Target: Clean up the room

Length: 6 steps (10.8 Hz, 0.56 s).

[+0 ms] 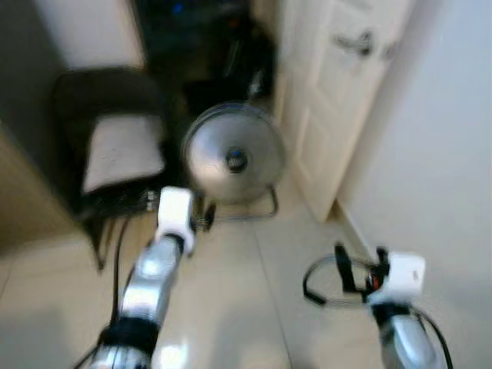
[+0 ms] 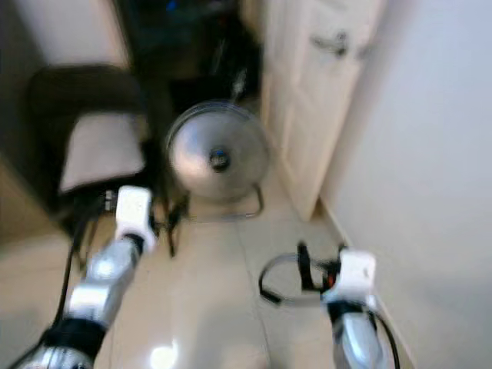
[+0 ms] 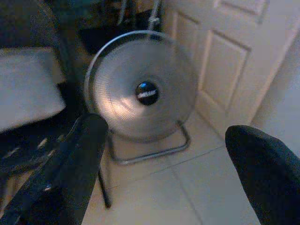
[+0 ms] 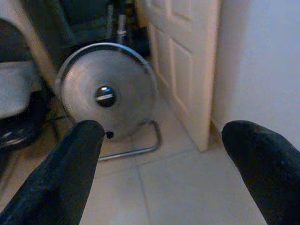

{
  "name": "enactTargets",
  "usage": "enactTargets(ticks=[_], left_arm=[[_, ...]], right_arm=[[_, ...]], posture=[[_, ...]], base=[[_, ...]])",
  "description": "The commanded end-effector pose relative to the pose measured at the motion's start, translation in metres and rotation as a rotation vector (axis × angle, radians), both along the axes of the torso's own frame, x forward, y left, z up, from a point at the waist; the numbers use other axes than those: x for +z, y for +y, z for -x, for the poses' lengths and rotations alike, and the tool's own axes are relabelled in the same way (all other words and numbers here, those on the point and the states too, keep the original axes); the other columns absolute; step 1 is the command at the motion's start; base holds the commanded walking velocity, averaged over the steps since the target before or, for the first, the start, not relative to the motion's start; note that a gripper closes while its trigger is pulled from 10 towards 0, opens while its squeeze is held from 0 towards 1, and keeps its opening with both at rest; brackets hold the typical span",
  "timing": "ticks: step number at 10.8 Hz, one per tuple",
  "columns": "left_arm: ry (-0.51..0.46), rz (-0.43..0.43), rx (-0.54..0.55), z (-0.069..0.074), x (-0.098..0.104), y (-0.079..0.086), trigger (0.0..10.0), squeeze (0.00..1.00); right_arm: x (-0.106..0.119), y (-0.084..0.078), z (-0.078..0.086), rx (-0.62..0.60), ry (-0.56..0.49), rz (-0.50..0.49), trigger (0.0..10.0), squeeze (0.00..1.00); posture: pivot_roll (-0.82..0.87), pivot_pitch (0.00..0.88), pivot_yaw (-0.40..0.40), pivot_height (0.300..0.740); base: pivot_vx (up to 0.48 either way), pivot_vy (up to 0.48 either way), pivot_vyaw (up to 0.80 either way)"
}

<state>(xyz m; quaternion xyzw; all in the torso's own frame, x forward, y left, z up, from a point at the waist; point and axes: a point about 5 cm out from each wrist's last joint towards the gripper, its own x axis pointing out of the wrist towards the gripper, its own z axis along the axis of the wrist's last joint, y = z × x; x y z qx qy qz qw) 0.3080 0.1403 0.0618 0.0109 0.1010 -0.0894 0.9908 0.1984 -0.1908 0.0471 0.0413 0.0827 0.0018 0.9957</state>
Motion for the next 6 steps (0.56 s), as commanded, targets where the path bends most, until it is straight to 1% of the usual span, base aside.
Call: enactTargets(ticks=[1, 2, 5, 6], left_arm=[[0.003, -0.001, -0.033, 0.001, -0.002, -0.012, 10.0, 0.00], [0.002, -0.002, -0.031, 0.000, -0.002, -0.012, 10.0, 0.00], [-0.005, -0.003, -0.030, 0.001, -0.003, -0.012, 10.0, 0.00], [-0.005, -0.003, -0.030, 0.001, -0.003, -0.012, 10.0, 0.00]], right_arm=[[-0.002, -0.008, 0.002, -0.007, 0.018, 0.029, 10.0, 0.00], [0.002, -0.009, -0.002, -0.012, 0.001, 0.021, 10.0, 0.00], [0.003, -0.013, -0.007, -0.033, 0.001, 0.023, 10.0, 0.00], [0.001, -0.014, -0.008, -0.053, 0.017, 0.034, 10.0, 0.00]], posture=[[-0.23, 0.000, 0.033, 0.740], [-0.23, 0.000, 0.033, 0.740], [-0.22, 0.000, 0.024, 0.740], [-0.22, 0.000, 0.023, 0.740]], base=[[0.000, 0.000, 0.00], [0.000, 0.000, 0.47], [0.000, 0.000, 0.42], [0.000, 0.000, 0.00]])
